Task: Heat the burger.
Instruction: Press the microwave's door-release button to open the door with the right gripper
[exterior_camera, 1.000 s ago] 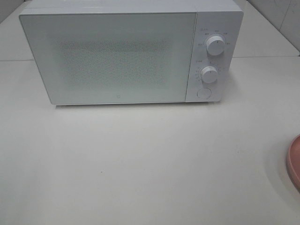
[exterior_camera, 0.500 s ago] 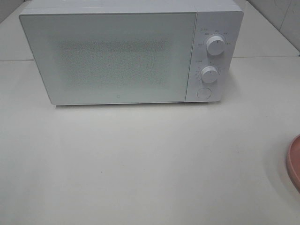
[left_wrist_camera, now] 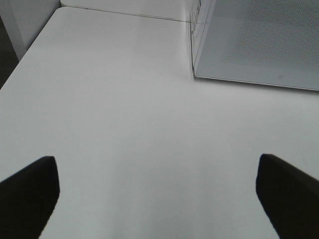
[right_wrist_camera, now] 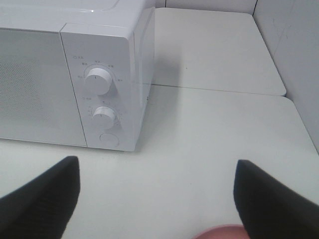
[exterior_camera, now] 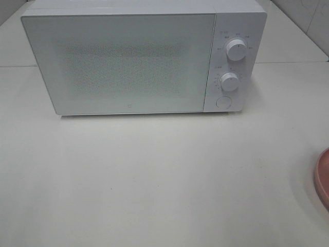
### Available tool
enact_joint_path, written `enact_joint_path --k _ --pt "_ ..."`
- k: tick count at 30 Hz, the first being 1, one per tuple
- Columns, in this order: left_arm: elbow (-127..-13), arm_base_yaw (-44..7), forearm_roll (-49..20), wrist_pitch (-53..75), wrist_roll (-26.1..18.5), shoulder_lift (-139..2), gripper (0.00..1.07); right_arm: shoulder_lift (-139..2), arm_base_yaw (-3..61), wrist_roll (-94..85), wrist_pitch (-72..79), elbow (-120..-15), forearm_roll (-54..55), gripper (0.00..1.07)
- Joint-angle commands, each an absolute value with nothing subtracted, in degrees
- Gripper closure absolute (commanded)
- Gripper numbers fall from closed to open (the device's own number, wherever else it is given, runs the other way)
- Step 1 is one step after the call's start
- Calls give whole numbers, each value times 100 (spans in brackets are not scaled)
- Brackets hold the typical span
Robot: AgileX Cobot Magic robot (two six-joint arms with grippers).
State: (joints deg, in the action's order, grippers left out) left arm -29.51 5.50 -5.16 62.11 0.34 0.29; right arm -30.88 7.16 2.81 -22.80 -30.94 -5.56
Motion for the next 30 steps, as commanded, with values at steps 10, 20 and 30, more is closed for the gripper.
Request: enact_joint_path --k 10,20,30 --pt "-2939 567 -521 6125 46 40 7 -4819 682 229 -241 -3123 -642 26" --pt "-2939 567 -521 6125 46 40 7 -5798 682 281 837 -3123 -653 28" --pt "-2939 567 -521 6125 46 40 7 -6858 682 1129 2630 -2384 -865 31"
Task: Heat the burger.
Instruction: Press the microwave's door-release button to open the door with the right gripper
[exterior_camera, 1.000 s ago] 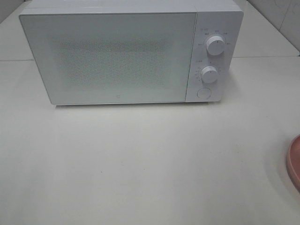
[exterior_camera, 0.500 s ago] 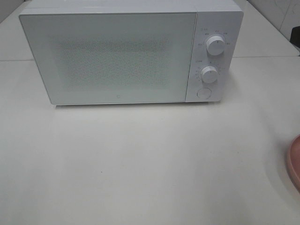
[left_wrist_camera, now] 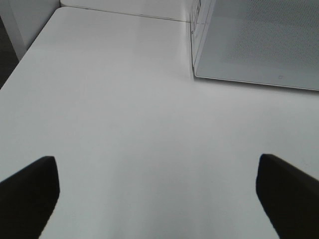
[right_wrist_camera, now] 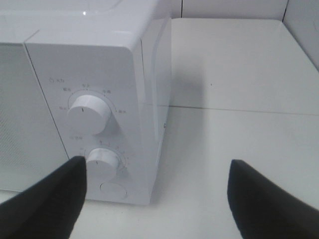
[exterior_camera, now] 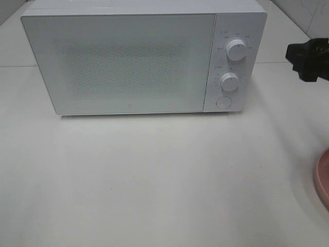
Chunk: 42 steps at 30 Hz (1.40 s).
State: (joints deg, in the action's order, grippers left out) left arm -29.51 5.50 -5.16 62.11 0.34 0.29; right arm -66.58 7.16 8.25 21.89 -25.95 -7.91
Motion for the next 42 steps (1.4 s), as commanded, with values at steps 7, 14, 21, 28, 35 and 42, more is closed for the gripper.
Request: enact_joint_path --k 7,14,21,28,35,42 --pt "-2939 567 -521 6125 46 40 7 -7225 699 2492 3260 -1885 -877 32" --pt "-2939 567 -521 6125 46 40 7 -7374 699 5535 3776 -1576 -1679 56" --pt "-2939 567 -521 6125 46 40 7 -7385 699 8193 4314 -1524 -2659 103" --pt "-2939 567 -521 6125 46 40 7 -7385 699 9179 4257 -1524 -2567 107" --pt "-2939 567 -521 6125 46 40 7 -7385 699 9735 3793 -1524 -2567 107" --pt "-2939 567 -521 6125 46 40 7 -7408 699 9689 3764 -1524 -2343 107"
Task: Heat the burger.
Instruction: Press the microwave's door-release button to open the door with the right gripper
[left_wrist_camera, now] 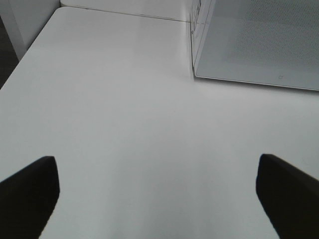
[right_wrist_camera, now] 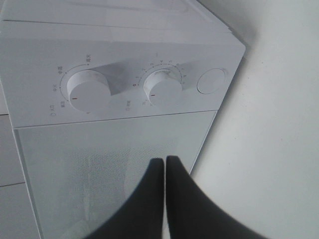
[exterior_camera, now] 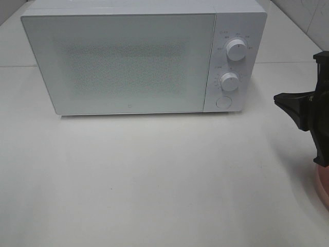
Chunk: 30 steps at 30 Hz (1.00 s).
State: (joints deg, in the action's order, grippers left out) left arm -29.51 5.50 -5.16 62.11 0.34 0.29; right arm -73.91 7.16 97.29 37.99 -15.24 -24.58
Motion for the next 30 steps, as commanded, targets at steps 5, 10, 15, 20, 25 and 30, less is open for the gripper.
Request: enact_joint_path --k 5,10,15,20,25,30 --pt "-2939 567 -521 6125 52 40 7 -7546 877 9551 3696 -1524 -1896 107" --pt "-2939 567 -521 6125 52 40 7 -8021 1564 9293 3896 -1524 -842 107" --pt "-2939 567 -521 6125 52 40 7 -8583 1942 8881 4555 -1524 86 107" --pt "-2939 567 -521 6125 52 40 7 -9425 2172 8801 5420 -1656 602 107" --pt "-2939 567 -521 6125 52 40 7 -9849 2172 8812 5432 -2017 602 107" --pt "-2939 567 -521 6125 52 40 7 -10193 2172 8795 5437 -2389 636 107"
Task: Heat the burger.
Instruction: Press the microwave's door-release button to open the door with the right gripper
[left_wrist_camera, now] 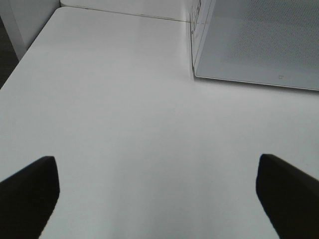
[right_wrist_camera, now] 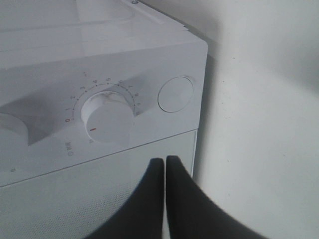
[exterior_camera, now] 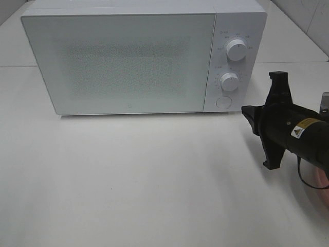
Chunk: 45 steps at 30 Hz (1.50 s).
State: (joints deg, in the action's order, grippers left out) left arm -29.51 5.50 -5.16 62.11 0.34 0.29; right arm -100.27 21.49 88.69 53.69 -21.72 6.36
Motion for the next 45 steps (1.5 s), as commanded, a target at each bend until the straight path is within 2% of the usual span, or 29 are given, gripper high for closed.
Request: enact_joint_path --k 1,8,12,45 --pt "-2939 567 -521 6125 52 40 7 -10365 2172 8795 5449 -2510 716 107" --pt "-2939 567 -521 6125 52 40 7 -10863 2166 8915 5506 -2899 814 107" --pt "-2939 567 -521 6125 52 40 7 -11070 2166 8904 5483 -3197 1312 107" --pt "-2939 567 -521 6125 52 40 7 -11935 2166 8909 5151 -4257 1295 106"
